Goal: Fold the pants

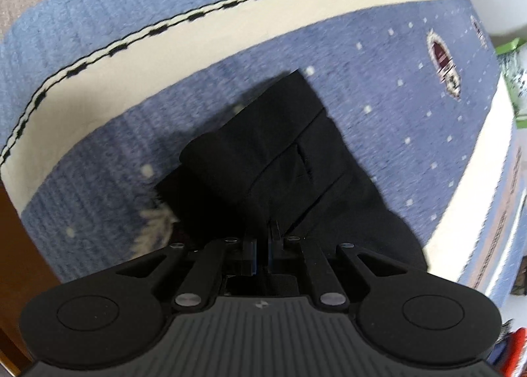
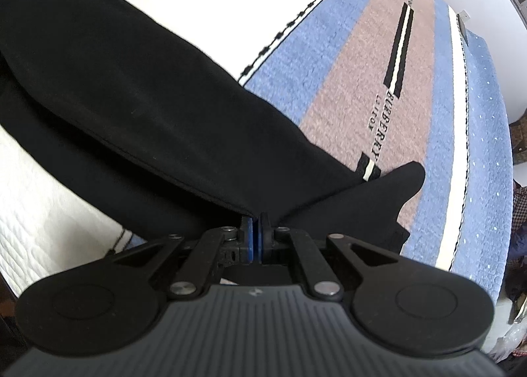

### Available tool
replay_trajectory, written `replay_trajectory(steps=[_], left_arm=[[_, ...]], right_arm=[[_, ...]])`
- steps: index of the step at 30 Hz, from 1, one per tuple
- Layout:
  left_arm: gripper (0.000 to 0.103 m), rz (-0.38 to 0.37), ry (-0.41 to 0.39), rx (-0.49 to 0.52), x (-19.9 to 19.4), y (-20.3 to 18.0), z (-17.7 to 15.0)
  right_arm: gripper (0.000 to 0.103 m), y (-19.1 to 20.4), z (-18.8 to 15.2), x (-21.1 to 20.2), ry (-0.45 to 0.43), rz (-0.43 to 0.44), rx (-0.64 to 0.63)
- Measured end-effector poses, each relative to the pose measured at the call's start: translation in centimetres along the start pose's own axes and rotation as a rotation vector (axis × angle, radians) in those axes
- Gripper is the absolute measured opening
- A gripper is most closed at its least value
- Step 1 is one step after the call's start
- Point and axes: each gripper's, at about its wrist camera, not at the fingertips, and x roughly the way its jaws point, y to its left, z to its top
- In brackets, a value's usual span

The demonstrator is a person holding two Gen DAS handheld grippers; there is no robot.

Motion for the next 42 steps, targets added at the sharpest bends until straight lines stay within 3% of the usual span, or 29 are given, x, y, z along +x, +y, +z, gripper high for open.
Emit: replay_trajectory(steps=[14,16,18,23,30,33,36,38,40,42], left_arm=[[0.011,0.085,-0.024,0.164,2.7,0.0,-1.1],[0.014,0.095,-0.016,0.185,2.4,-0.1,-1.4],[0.021,0.109,-0.005,0.191,2.0,-0.2,-1.8],[0.025,0.164,0.007,0.225,0.4,-0.4,-3.4],[0.025,0.276,0.009,0.266,-3.3,-1.2,-7.1],[0.025,0.34,-0.04,0.292,-4.9,-2.6,-9.0],[0.025,0.345,-0.126,0.457,-5.7,-6.7,-11.4],[0.026,0.322,-0.166,0.605,-5.3,-10.3,-13.3],[0.031,0.283,-0.198,0.737,-4.3,-13.9,-15.2],[0.044,0.255,-0.206,0.794,-2.7,-16.6,-16.7]], right_arm=[[0.004,2.2,-1.4,1.8,0.06,0.01,-0.014],[0.015,2.4,-1.6,2.0,0.067,0.006,-0.004],[0.043,2.2,-2.1,1.6,0.065,-0.006,0.029],[0.046,0.5,-5.0,-1.0,0.053,0.008,0.151],[0.052,-2.9,-10.6,-5.3,0.059,-0.056,0.245],[0.057,-4.6,-12.8,-6.7,0.069,-0.09,0.298],[0.059,-6.1,-14.8,-7.3,0.05,-0.146,0.352],[0.06,-7.5,-15.5,-7.4,0.005,-0.146,0.462],[0.066,-9.3,-16.0,-6.8,-0.053,-0.058,0.623],[0.066,-10.7,-15.7,-5.6,-0.117,0.027,0.734]])
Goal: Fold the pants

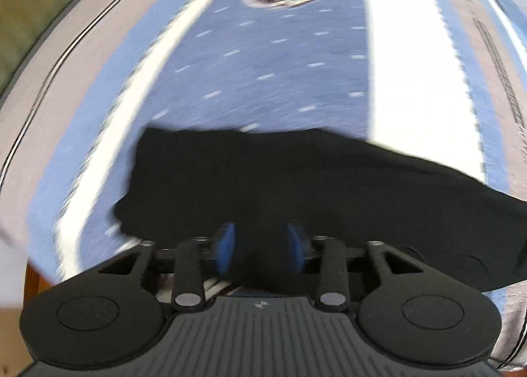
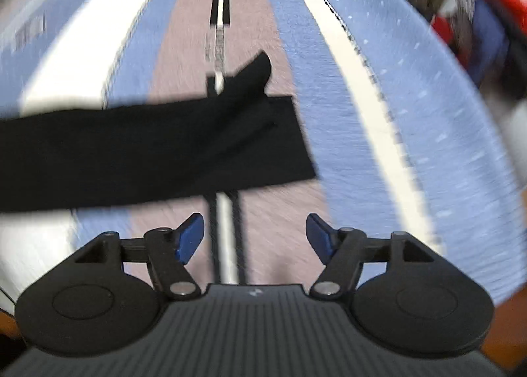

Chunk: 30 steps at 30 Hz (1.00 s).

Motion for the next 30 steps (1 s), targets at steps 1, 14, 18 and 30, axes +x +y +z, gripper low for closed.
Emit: replay_trajectory(steps=[1,14,18,30], left_arm=[[0.045,-0.024,-0.002,0.017,0.6,-1.7,0.3],[0.056,-0.038,0.026,0.161,1.1,-11.0,0.6],[0.056,-0.031,0.009,0.184,0.3,-11.9,1.2],[0.057,-0.029,0.03,0.242,1.1,-14.8,1.3]], right_arm=[[0.066,-0.3,0.6,0.7,-0.018,0.039,0.042],[0.032,-7.5,6.3,10.8,-0.056,0.28,0.27],[0.028,-7.9,6.5,13.3,-0.041,0.264,0.295],[0.014,-6.8,7.9,15.5,-0.019,0.206,0.193]])
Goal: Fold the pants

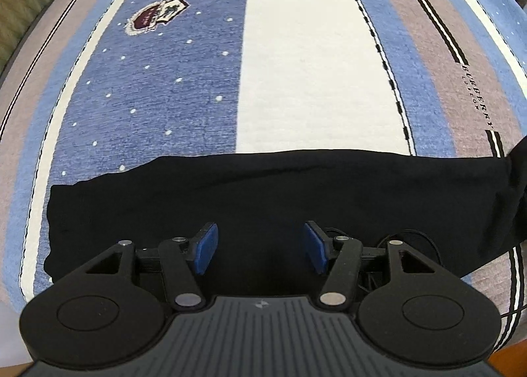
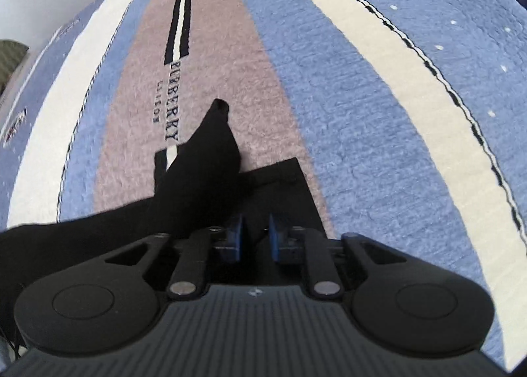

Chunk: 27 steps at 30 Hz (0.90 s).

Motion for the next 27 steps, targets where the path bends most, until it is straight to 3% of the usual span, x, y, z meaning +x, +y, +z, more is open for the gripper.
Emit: replay_trajectory(steps=[15,18,20,22,23,24,26,27], left_arm=[[0.057,0.013,0.014,-0.001,0.3,-0.8,0.5],[0.067,0.021,0.028,-0.021,0.5,-0.3,0.4],[0.067,0.02,0.036,-0.038,0.6,0.0,0.2],[0.067,0.014,0.036,-0.046,0.4,0.3,0.1],[0.067,0.014,0.034,-0.046,0.3,0.3,0.0],[0.067,0.015,0.032,-0.046,0.2,0.3,0.0],[0.067,0.012,0.033,-0.046,0.0,0.4,-0.3],[0.067,0.01,0.036,-0.048,-0.1,0.4,-0.4]], right_arm=[[0.009,-2.6,-3.9,-5.0,0.027,-0.128,0.034],[0.009,-2.8,-4.2,-5.5,0.04,-0.139,0.056],[0.01,-2.6,-4.5,-5.4,0.054,-0.149,0.051],[0.016,-2.6,-4.5,-5.4,0.053,-0.143,0.053],[0.031,-2.5,-4.4,-5.7,0.039,-0.154,0.054],[0.056,-2.4,-4.2,-6.1,0.016,-0.172,0.054],[0.077,-2.3,-4.0,-6.7,-0.044,-0.185,0.054],[0.077,-2.5,-4.0,-6.7,-0.054,-0.163,0.055]])
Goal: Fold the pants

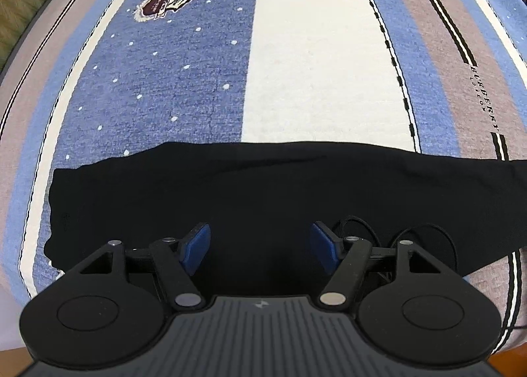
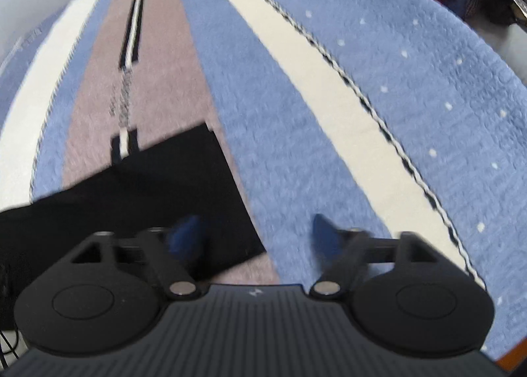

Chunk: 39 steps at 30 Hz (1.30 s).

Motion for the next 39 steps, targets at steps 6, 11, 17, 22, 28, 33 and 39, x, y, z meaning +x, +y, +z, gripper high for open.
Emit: replay_trajectory(steps=[6,11,17,22,28,33,39], left_arm=[[0.067,0.005,0.006,-0.007,-0.2,0.2,-0.5],[0.067,0.01,0.004,-0.019,-0.4,0.4,-0.6],[0.067,0.011,-0.002,-0.019,-0.8,0.1,-0.8],[0.067,0.036,-0.026,-0.04,-2.0,0.6,-1.2],[0.067,0.084,-0.014,-0.154,-4.2,4.5,-2.3],[0.067,0.111,0.048,-0.341,-5.6,10.7,-4.1],[0.067,0.142,0.079,-0.465,-6.6,17.0,-6.8]], right_arm=[[0.063,-0.7,0.7,2.6,0.058,0.095,0.006],[0.056,0.2,0.1,3.5,0.095,0.098,-0.039],[0.022,0.3,-0.3,3.4,0.105,0.067,-0.072],[0.008,0.0,-0.2,2.5,0.092,0.08,-0.063],[0.007,1.3,0.3,-0.1,0.047,0.07,-0.061],[0.006,3.7,1.4,-3.5,0.012,0.082,-0.125],[0.006,9.0,1.9,-7.6,-0.016,0.118,-0.246]])
